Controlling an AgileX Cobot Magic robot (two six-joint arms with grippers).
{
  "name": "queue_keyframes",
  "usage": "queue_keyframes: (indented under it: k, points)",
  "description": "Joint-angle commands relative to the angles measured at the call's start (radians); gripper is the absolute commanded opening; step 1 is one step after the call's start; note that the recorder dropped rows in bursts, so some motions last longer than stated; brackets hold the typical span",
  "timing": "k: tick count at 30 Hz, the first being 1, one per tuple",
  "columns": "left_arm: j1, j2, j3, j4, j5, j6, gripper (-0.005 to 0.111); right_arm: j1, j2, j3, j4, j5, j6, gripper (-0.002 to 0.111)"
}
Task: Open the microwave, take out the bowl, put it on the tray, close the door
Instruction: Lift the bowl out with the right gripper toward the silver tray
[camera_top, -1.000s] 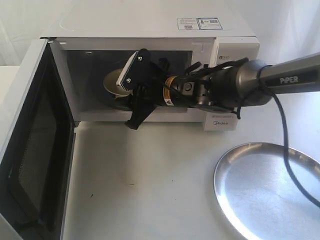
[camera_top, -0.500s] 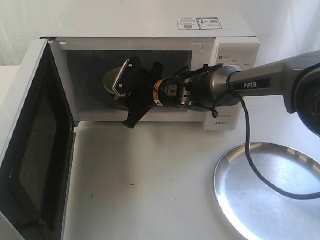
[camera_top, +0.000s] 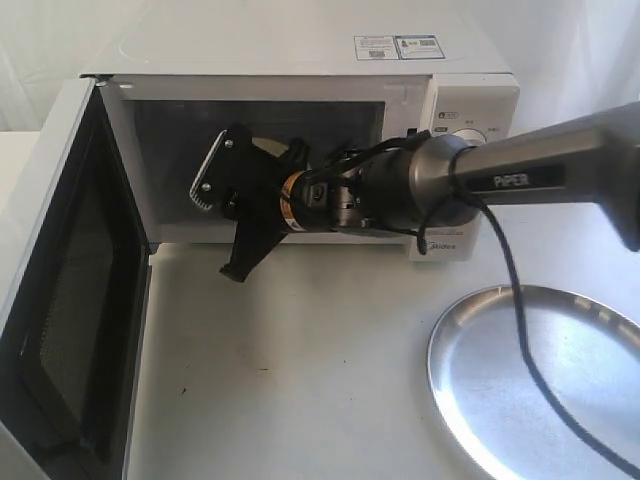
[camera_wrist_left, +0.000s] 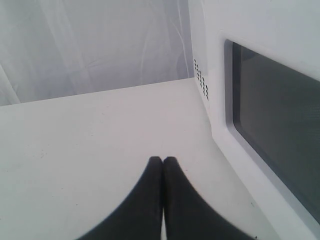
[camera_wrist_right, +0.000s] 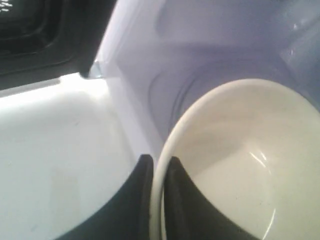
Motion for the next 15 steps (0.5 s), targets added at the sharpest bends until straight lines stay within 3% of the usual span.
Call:
queue_keyframes:
  k: [1,9,15]
  points:
    - [-0.004,-0.002,-0.003,-0.008,-0.004,0.000,0.000,0.044,-0.189,0.157,0.011,0.160,0.153,0.000]
    - [-0.004,-0.002,-0.003,-0.008,-0.004,0.000,0.000,0.151,-0.594,0.466,0.187,0.799,0.289,0.000]
    - [-0.004,-0.002,-0.003,-0.008,-0.004,0.000,0.000,0.159,-0.779,0.738,0.194,0.816,0.407,0.000]
